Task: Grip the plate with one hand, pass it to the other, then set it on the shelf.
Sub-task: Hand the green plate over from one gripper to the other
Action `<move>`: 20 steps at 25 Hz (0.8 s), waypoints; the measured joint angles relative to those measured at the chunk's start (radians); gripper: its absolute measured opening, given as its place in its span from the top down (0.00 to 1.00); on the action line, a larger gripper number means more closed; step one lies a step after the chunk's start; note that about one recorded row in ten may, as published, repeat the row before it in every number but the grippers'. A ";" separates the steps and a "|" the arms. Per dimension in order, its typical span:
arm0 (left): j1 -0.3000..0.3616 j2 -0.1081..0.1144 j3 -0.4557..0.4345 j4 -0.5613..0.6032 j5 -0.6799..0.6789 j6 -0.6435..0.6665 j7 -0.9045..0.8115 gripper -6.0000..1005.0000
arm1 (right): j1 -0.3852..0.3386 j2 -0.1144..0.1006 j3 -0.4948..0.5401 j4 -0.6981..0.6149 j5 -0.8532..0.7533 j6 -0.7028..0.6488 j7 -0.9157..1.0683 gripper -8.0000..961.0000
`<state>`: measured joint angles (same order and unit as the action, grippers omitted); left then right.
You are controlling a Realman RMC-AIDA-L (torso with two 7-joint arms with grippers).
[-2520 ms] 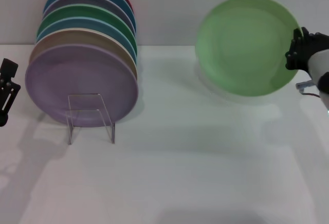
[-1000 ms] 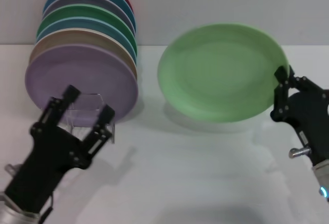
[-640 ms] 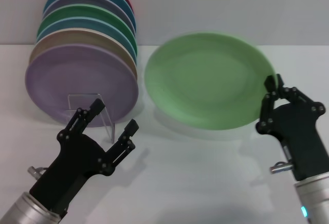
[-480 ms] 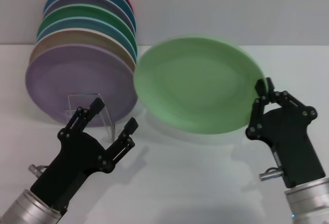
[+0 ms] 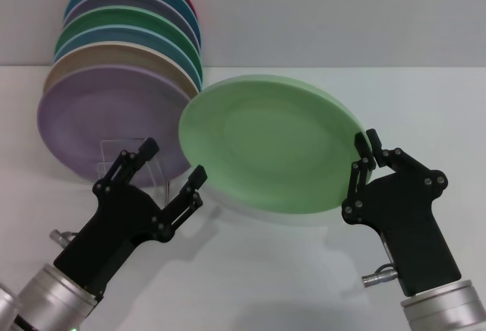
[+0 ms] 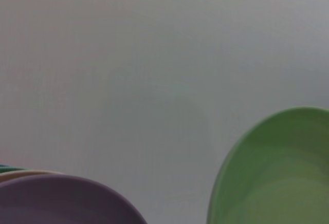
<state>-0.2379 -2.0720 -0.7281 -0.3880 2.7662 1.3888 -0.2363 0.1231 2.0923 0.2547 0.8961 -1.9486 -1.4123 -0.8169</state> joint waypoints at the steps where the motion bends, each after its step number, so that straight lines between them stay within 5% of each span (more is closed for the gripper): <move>1: -0.006 0.000 -0.004 0.000 0.000 -0.005 0.000 0.19 | -0.001 0.000 -0.001 0.001 0.001 -0.001 -0.002 0.96; 20: -0.056 -0.001 -0.012 0.003 0.000 -0.048 0.000 0.19 | 0.001 -0.002 -0.031 -0.003 0.004 -0.004 -0.017 0.97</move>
<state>-0.2934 -2.0735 -0.7397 -0.3853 2.7658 1.3404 -0.2362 0.1245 2.0908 0.2238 0.8930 -1.9450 -1.4159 -0.8335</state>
